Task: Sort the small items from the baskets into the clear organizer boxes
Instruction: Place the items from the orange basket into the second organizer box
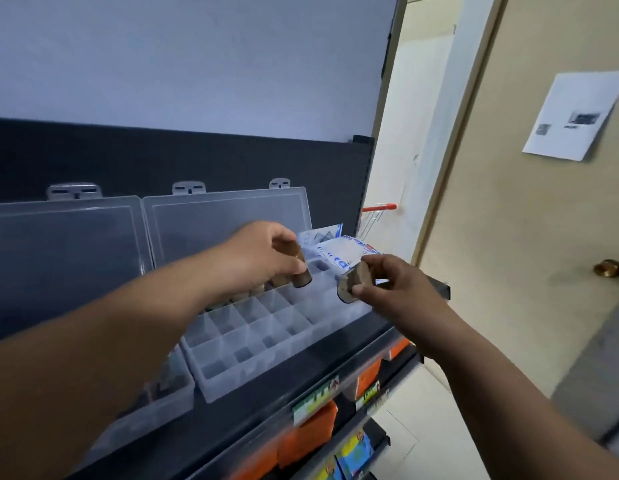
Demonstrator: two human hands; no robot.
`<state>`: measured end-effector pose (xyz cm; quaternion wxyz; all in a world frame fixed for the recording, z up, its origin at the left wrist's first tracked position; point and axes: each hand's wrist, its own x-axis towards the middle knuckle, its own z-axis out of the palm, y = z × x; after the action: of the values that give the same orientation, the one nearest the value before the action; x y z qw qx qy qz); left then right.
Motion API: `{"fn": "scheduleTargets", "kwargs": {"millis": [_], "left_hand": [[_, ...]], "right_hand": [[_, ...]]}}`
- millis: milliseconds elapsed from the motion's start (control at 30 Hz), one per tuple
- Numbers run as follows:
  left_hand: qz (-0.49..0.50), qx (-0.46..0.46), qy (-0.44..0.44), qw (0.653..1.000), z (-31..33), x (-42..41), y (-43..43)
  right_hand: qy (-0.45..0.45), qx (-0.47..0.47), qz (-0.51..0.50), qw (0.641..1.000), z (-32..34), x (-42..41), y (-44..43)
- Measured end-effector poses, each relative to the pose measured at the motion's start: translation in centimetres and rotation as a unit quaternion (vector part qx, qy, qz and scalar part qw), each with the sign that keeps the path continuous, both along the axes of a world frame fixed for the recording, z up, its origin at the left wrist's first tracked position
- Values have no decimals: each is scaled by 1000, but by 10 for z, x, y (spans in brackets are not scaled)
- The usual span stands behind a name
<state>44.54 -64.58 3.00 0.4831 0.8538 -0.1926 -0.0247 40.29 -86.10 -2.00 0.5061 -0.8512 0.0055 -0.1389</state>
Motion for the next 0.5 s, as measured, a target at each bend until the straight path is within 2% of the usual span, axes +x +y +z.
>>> {"fn": "scheduleTargets", "kwargs": {"millis": [167, 400, 500], "left_hand": [[43, 25, -16, 999, -7, 41, -41], [145, 127, -16, 981, -29, 102, -93], [163, 140, 2, 977, -32, 121, -110]], "right_hand": [[-14, -30, 36, 999, 7, 67, -34], [2, -89, 161, 983, 1, 164, -74], [1, -99, 202, 974, -3, 199, -87]]}}
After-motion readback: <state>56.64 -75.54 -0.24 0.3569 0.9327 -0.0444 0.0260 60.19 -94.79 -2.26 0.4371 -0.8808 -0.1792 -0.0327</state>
